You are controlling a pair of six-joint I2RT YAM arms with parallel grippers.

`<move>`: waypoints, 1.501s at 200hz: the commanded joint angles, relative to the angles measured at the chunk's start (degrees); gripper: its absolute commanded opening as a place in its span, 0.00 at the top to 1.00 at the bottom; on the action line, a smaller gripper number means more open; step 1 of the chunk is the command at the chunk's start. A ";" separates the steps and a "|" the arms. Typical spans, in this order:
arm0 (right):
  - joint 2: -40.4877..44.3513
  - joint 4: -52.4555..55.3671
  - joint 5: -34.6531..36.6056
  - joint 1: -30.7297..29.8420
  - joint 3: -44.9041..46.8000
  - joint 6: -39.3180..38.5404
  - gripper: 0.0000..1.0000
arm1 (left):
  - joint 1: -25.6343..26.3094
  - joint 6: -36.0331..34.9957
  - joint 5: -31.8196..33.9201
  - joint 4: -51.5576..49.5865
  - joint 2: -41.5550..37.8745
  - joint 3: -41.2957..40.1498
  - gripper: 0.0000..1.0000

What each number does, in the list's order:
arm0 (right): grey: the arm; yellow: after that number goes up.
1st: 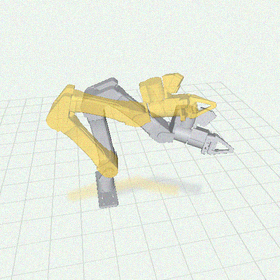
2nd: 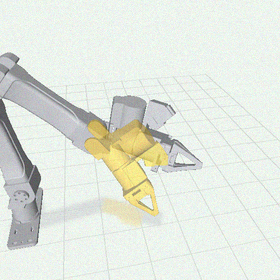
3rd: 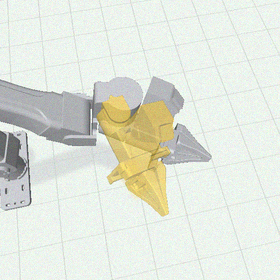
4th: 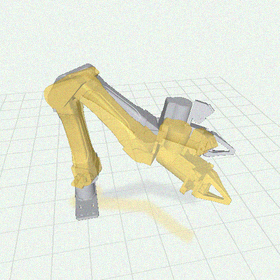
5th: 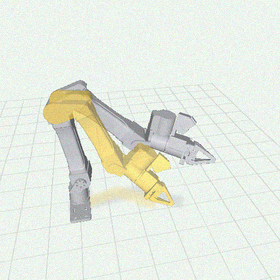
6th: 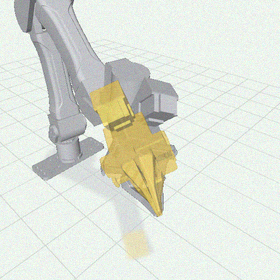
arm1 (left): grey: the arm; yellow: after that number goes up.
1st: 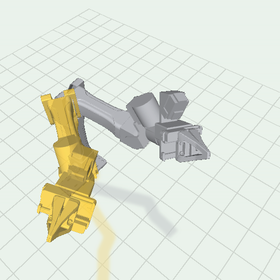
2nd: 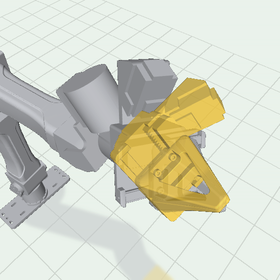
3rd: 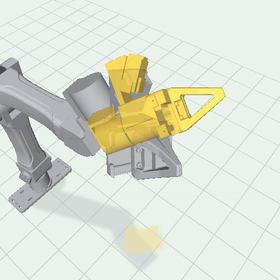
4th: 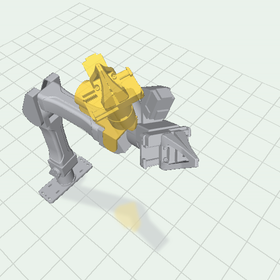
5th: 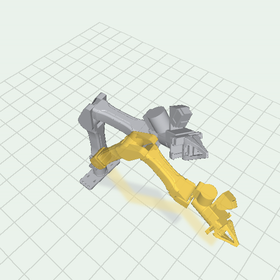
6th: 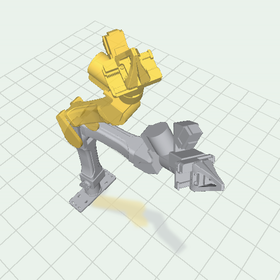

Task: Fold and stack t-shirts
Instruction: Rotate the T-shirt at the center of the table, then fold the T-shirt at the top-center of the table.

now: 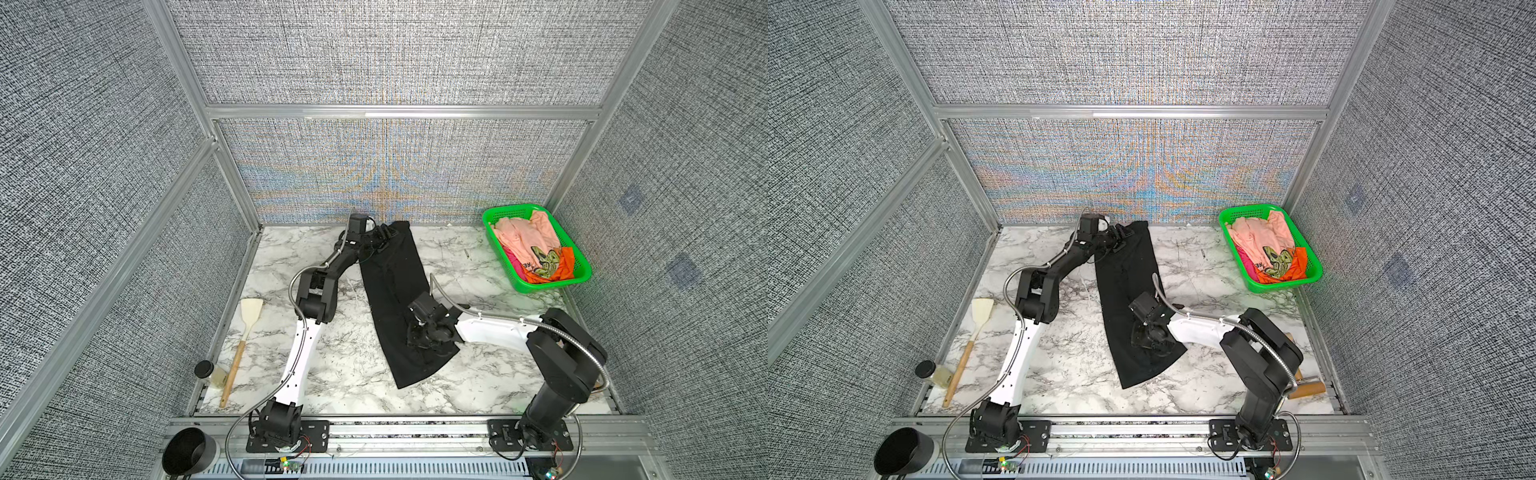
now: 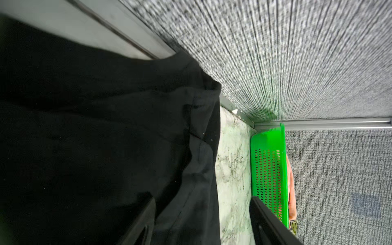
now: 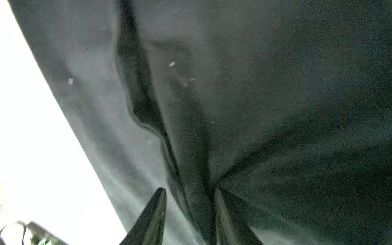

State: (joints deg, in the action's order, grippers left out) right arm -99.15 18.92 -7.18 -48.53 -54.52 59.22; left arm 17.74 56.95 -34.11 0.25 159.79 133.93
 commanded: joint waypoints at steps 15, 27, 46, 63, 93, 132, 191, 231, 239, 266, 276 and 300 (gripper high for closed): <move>2.86 6.26 0.47 -4.15 4.31 7.41 0.57 | 1.24 0.45 1.02 -5.15 -0.59 -2.78 0.26; 5.01 6.70 2.37 -4.91 5.98 9.44 0.56 | 1.25 0.21 1.06 -4.76 -1.33 -3.79 0.26; 8.47 5.55 4.31 -5.37 8.11 11.89 0.54 | 1.32 -0.50 1.41 -4.49 -2.13 -4.64 0.26; 10.11 5.81 4.77 -5.93 7.94 11.86 0.50 | 1.64 -0.61 1.26 -4.14 -2.33 -4.64 0.26; 13.06 11.69 10.10 -6.34 4.44 8.07 0.40 | 2.08 -1.49 1.10 -3.67 -3.73 -3.92 0.26; 16.89 13.92 14.63 -3.59 3.74 -0.19 0.32 | 2.10 -2.72 2.95 -1.88 -7.21 -2.97 0.23; 25.93 7.51 7.34 4.06 16.17 -7.93 0.25 | 2.99 -5.71 7.47 1.74 -20.87 -14.77 0.01; 32.91 4.35 -0.86 10.00 24.26 -10.49 0.25 | 5.54 -10.25 13.33 1.17 -39.61 -35.93 0.01; 33.92 4.83 -2.16 10.20 25.37 -10.62 0.25 | 6.09 -10.11 14.44 1.72 -43.83 -42.04 0.01; 36.57 2.51 -7.20 10.30 30.24 -10.27 0.28 | 7.95 -8.27 17.73 1.88 -59.65 -62.76 0.01; 37.71 1.67 -8.35 10.46 31.53 -10.50 0.29 | 9.12 -7.69 18.02 0.94 -65.01 -69.19 0.01; 39.36 0.92 -11.15 11.67 32.35 -12.47 0.30 | 13.57 -6.17 18.85 -9.36 -75.89 -79.62 0.03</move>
State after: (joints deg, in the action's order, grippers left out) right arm -60.75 20.56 -13.39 -37.65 -23.05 49.01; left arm 27.86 49.54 -17.32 -1.08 91.83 61.54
